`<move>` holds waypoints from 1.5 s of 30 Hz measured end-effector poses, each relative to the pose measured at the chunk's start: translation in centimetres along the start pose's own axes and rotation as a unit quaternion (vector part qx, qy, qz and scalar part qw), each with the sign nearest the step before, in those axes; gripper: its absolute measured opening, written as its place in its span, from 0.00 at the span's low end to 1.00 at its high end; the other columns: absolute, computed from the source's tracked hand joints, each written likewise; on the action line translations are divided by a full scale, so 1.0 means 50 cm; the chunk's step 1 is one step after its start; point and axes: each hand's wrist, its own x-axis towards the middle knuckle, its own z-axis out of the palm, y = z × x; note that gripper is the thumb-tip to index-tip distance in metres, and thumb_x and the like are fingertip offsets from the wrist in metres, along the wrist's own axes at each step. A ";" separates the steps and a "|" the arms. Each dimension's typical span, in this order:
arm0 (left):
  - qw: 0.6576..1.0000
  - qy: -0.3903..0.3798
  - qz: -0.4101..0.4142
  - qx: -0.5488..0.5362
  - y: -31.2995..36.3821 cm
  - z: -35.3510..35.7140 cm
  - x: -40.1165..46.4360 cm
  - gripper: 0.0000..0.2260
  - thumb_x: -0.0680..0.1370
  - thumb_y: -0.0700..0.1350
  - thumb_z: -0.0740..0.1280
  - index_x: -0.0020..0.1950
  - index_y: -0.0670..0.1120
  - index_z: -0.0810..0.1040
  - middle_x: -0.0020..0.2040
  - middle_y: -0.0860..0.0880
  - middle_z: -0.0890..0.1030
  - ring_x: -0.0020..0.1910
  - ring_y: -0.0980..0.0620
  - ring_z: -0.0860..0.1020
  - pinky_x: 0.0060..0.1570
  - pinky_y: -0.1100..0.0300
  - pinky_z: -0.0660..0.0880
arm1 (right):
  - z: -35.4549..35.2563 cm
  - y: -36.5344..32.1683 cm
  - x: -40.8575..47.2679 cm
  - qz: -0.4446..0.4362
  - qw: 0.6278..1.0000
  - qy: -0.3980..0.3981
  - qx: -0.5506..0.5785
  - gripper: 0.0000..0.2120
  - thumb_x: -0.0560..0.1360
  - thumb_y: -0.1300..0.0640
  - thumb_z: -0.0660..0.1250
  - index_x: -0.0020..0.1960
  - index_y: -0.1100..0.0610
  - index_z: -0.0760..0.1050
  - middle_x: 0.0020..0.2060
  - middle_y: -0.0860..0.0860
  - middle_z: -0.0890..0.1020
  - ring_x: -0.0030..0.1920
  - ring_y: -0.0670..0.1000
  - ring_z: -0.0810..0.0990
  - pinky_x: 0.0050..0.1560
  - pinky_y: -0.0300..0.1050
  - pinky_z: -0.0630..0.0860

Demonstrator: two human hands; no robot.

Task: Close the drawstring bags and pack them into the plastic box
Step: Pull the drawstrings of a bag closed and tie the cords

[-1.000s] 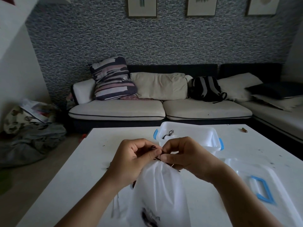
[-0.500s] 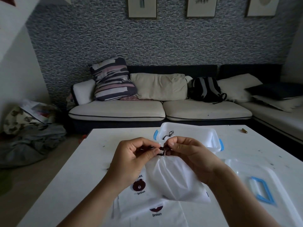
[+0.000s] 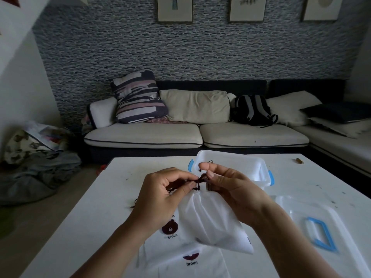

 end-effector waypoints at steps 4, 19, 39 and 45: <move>0.999 0.006 0.034 0.025 -0.001 0.002 0.003 0.07 0.74 0.34 0.74 0.48 0.45 0.87 0.42 0.57 0.85 0.44 0.57 0.84 0.45 0.69 0.76 | -0.004 0.000 -0.001 0.040 0.997 -0.032 0.054 0.16 0.72 0.63 0.68 0.59 0.58 0.83 0.45 0.53 0.82 0.39 0.48 0.76 0.44 0.39 0.79; 0.987 -0.038 -0.118 -0.101 -0.001 0.003 0.001 0.05 0.74 0.40 0.74 0.46 0.48 0.88 0.43 0.52 0.87 0.45 0.53 0.85 0.51 0.57 0.80 | 0.011 -0.032 -0.025 0.015 0.973 -0.061 -0.224 0.14 0.74 0.56 0.74 0.59 0.58 0.82 0.31 0.52 0.77 0.30 0.46 0.70 0.29 0.38 0.64; 0.946 -0.065 -0.212 -0.235 0.003 -0.008 0.010 0.13 0.77 0.32 0.68 0.60 0.43 0.80 0.45 0.41 0.86 0.48 0.48 0.85 0.54 0.59 0.80 | 0.004 -0.023 -0.022 -0.093 0.935 -0.001 -0.343 0.10 0.80 0.60 0.66 0.42 0.58 0.82 0.34 0.46 0.82 0.34 0.42 0.76 0.36 0.34 0.70; 0.989 -0.009 -0.133 -0.070 -0.014 0.010 0.001 0.08 0.75 0.36 0.73 0.44 0.49 0.87 0.42 0.52 0.87 0.44 0.54 0.85 0.48 0.59 0.80 | 0.024 0.001 -0.012 -0.100 0.963 -0.017 -0.248 0.13 0.82 0.63 0.62 0.39 0.56 0.78 0.36 0.47 0.79 0.39 0.45 0.76 0.43 0.36 0.71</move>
